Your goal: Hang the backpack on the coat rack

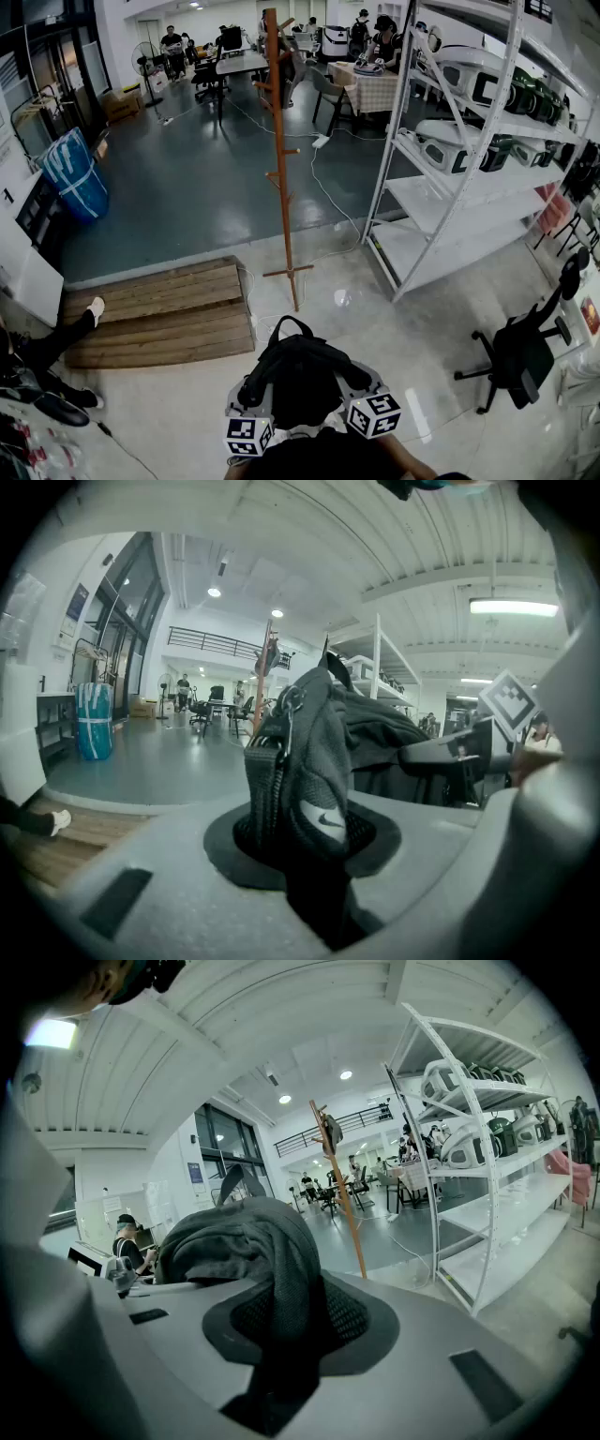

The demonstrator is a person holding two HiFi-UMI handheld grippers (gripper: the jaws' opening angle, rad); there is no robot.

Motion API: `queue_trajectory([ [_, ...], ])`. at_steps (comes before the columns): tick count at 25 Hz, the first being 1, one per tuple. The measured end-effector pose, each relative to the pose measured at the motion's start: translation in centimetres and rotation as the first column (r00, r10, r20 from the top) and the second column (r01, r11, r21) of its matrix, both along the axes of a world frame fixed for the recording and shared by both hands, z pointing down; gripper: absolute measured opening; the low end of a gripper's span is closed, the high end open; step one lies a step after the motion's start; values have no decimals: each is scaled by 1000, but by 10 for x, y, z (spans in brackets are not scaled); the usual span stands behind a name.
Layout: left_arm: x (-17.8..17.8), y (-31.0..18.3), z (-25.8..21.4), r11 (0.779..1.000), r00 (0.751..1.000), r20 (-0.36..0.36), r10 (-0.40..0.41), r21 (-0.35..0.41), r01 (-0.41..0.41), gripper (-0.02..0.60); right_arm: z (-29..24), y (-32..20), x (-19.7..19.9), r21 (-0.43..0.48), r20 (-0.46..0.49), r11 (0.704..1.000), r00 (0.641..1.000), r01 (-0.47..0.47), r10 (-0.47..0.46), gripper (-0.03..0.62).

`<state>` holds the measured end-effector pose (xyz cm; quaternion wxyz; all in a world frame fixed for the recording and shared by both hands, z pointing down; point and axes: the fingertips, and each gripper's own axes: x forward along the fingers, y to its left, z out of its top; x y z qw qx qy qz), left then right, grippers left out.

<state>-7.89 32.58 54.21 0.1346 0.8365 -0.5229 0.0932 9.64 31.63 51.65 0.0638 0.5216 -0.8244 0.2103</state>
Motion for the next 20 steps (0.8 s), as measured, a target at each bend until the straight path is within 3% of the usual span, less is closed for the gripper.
queue_trajectory([
  [20,27,1,-1,999,999,27,-36,-2,36,107,3,-5,26,-4,41,999,999,36,-35,91],
])
